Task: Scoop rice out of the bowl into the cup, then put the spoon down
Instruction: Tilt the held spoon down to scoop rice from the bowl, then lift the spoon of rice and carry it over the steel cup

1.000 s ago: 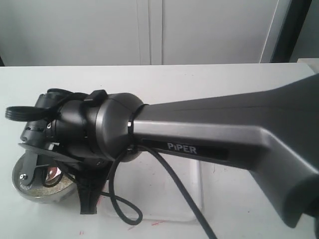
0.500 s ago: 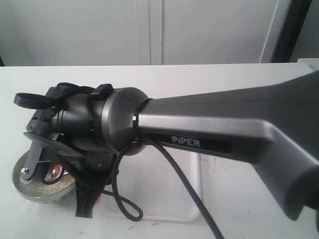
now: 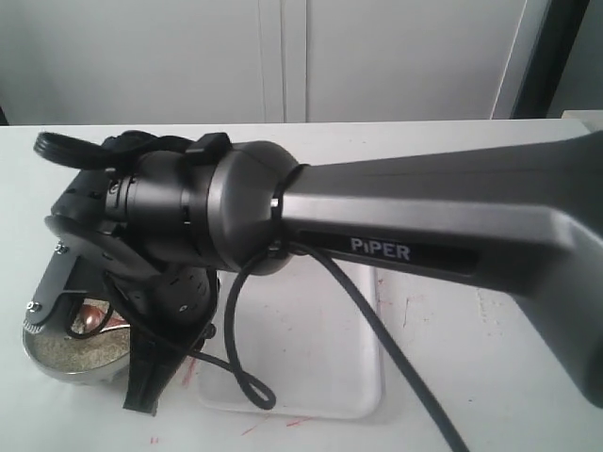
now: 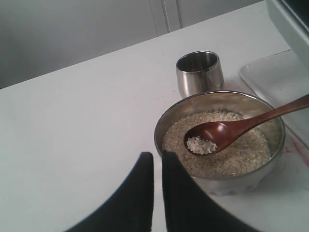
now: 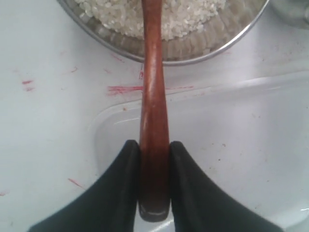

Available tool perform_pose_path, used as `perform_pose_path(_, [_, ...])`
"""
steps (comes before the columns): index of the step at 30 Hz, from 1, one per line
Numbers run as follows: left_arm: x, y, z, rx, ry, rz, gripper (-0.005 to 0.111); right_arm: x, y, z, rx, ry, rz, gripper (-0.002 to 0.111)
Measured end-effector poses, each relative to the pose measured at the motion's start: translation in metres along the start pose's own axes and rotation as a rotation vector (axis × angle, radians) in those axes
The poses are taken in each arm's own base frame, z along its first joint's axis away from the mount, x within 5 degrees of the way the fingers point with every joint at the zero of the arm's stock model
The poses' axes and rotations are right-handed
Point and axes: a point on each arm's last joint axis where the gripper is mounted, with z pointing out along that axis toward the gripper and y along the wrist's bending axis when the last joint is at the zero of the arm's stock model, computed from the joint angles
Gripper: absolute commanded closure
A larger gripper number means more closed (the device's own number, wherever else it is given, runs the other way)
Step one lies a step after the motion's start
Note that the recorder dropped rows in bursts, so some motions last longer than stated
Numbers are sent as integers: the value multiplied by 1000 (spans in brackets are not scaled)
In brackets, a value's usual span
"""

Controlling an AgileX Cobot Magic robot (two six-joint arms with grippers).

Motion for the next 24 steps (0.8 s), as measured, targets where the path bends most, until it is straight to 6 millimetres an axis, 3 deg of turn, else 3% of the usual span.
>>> perform_pose_path(8, [0, 0, 0, 0, 0, 0, 92, 8, -15, 2, -75, -9, 113, 105])
perform_pose_path(17, [0, 0, 0, 0, 0, 0, 92, 11, -25, -20, -58, -66, 124, 105])
perform_pose_path(24, [0, 0, 0, 0, 0, 0, 92, 21, -48, -21, -42, -71, 180, 105])
